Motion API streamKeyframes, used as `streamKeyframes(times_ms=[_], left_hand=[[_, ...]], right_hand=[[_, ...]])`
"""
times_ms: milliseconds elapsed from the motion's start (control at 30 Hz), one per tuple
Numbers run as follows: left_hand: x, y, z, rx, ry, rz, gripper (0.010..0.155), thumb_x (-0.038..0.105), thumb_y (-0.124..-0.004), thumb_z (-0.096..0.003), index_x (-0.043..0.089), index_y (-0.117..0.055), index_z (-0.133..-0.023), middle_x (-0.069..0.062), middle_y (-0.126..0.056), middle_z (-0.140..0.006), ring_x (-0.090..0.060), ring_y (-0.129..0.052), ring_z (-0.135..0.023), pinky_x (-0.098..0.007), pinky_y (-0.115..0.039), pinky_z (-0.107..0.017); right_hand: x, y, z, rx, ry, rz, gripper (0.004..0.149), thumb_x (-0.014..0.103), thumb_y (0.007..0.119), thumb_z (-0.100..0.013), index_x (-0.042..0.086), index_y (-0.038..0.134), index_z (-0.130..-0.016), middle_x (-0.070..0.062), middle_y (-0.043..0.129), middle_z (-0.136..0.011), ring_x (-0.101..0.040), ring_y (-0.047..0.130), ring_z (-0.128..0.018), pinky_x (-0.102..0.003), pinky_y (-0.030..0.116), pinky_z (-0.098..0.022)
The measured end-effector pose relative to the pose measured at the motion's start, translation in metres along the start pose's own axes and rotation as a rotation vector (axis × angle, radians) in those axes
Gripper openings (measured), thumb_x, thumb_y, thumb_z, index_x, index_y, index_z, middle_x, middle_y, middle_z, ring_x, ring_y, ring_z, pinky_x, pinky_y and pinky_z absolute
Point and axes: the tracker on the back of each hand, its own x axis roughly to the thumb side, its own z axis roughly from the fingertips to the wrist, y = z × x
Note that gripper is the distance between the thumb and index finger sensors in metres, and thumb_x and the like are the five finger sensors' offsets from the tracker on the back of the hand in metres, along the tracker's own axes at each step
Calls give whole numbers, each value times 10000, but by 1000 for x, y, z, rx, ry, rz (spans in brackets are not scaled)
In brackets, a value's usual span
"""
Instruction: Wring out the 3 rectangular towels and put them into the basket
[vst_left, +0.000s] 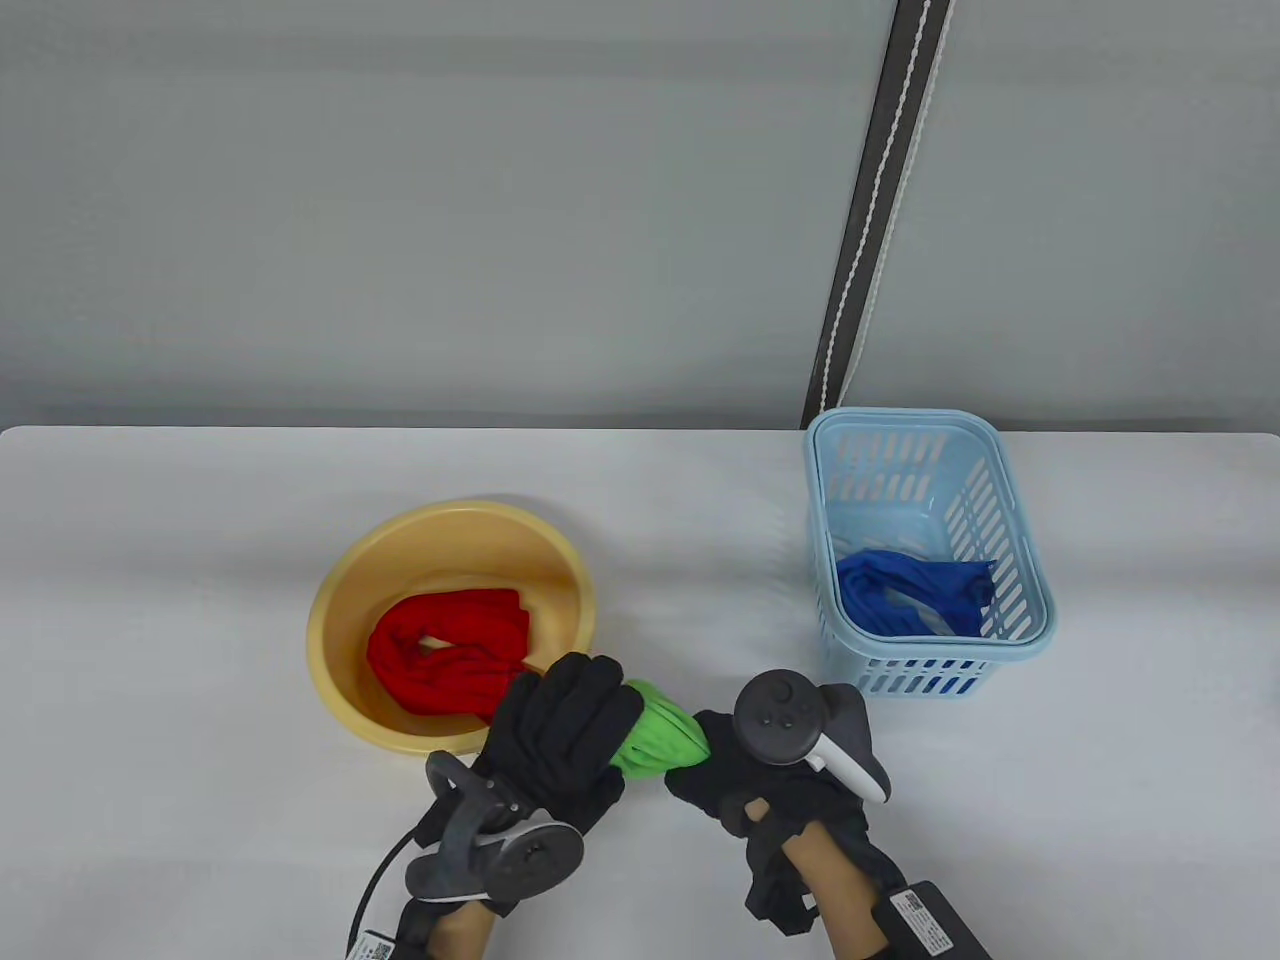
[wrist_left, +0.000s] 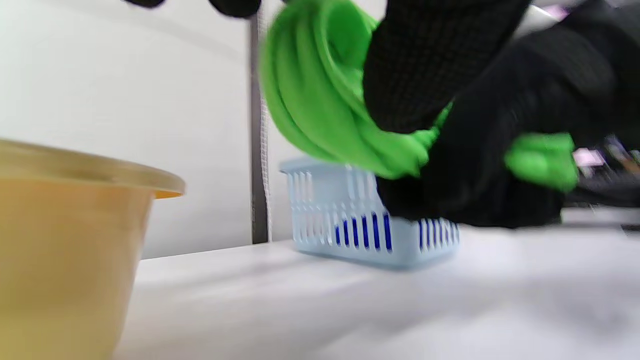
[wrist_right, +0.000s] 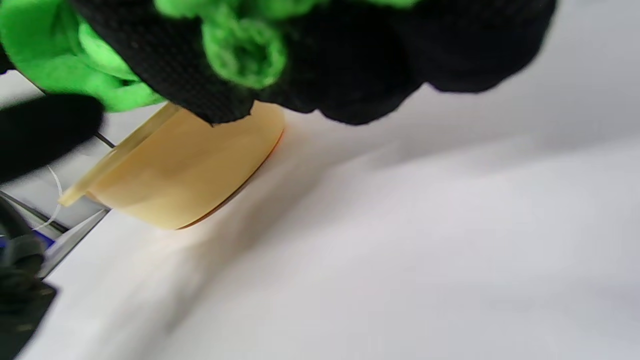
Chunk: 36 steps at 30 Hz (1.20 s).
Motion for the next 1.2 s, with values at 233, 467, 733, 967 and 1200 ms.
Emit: streamKeyframes(times_ms=[233,467,733,967,1200], left_hand=[[32,-8,-18,-55,-138,-317,1113,537,-976,-414,249,-201,-1160,-123,-392,-1224,-465,-472,-1091,-738,-443,-725],[22,-4,-14,-9,-79,-223,823,482,-996,-424,243,-554,-1076,-61,-855,-924,-367,-898,-818,-677,-681,-659],[4,10,-6,-12,-2,-246,536,473,-975,-445,271,-772,-898,18,-1015,-736,-277,-1039,-535,-517,-881,-455],[-9,-3,2,-56,104,-152,434,460,-955,-457,256,-852,-825,16,-1073,-590,-242,-1048,-388,-456,-909,-324],[-12,1,3,-70,245,-4,416,479,-960,-440,226,-892,-764,54,-1060,-438,-210,-1012,-274,-417,-903,-250]], right_hand=[[4,7,-4,315,-82,-147,441,387,959,-510,95,874,-829,-57,985,-512,-185,1014,-256,-403,900,-199],[16,14,-3,416,-164,-273,430,382,960,-509,78,896,-807,-69,988,-495,-188,1013,-236,-403,900,-177],[34,18,0,400,-203,-269,444,375,951,-520,75,874,-838,-72,979,-510,-185,1005,-246,-397,895,-180],[55,28,9,69,-180,169,433,372,940,-517,104,866,-850,-73,975,-513,-196,997,-248,-405,882,-183],[65,31,15,-192,-218,418,417,396,900,-529,123,847,-839,-82,970,-515,-217,981,-232,-415,860,-172]])
